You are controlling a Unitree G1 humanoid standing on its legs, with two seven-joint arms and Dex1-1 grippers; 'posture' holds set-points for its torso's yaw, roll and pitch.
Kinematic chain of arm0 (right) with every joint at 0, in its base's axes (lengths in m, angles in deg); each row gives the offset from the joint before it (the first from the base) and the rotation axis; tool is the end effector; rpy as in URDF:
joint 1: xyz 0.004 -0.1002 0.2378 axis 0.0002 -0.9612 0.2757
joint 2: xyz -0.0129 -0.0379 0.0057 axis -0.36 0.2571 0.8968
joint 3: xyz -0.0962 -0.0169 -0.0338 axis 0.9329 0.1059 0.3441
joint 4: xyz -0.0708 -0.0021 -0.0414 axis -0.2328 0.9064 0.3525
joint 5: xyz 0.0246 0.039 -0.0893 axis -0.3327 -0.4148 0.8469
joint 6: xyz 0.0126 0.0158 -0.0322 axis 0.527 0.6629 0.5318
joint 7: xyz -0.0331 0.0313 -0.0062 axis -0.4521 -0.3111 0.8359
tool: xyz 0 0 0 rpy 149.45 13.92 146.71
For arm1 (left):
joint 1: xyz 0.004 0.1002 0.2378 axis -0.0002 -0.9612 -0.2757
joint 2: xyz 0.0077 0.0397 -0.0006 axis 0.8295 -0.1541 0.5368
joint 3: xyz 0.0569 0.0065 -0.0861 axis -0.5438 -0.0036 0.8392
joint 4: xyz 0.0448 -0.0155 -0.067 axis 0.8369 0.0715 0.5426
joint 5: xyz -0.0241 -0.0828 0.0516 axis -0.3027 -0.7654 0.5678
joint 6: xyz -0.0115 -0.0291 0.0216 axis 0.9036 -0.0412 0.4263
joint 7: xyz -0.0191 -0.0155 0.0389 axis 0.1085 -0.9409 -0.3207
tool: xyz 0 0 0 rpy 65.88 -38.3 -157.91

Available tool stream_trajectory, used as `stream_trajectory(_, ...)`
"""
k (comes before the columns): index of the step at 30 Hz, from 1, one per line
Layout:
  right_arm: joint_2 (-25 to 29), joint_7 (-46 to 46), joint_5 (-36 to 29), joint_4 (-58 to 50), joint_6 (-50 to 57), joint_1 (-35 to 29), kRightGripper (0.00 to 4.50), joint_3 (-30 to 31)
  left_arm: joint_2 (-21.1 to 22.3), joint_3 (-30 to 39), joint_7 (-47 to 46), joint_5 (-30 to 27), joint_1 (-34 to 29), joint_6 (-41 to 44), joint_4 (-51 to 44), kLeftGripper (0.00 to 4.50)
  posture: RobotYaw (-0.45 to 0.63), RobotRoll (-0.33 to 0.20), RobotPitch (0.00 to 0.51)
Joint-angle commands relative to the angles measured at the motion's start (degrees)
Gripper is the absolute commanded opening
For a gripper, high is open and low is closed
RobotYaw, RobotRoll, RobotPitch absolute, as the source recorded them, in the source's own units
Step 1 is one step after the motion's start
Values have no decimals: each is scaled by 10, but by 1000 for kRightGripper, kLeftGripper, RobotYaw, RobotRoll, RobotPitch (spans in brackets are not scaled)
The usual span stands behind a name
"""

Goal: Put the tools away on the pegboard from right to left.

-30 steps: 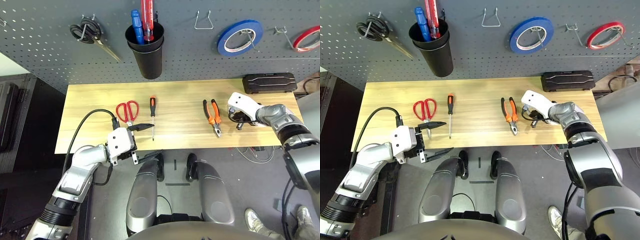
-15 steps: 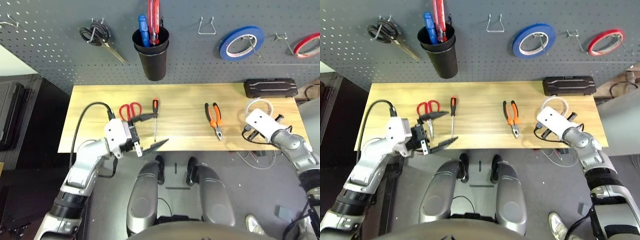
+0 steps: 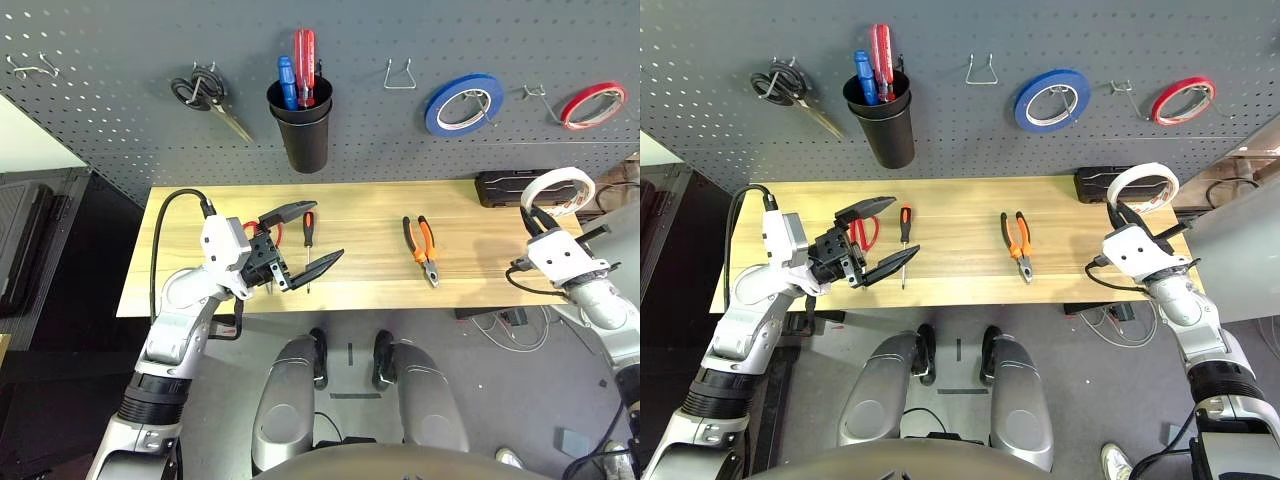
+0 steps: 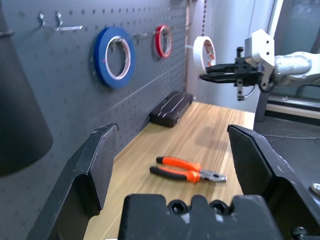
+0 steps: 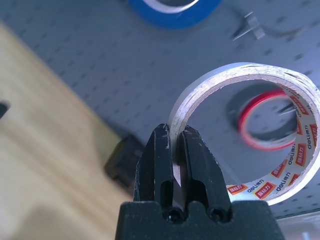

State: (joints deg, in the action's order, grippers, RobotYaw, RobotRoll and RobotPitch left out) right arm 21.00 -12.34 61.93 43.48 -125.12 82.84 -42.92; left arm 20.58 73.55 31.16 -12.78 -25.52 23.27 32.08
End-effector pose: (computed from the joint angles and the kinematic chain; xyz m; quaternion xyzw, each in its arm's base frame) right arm 0.2244 -0.3045 0.0661 -0.4072 -0.1351 0.0451 0.9022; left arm 0.2258 0.1951 0.1145 0.0837 -0.1633 -0.5088 0.8411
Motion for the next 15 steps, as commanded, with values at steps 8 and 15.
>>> stream_trajectory(8,5,-13,3,50,6,109,40,8,-3,2,-2,-10,5,12,0,4500,102,0,159)
stream_trajectory(15,-4,-40,14,114,25,195,40,33,-4,2,-6,-6,9,14,0,4500,111,0,158)
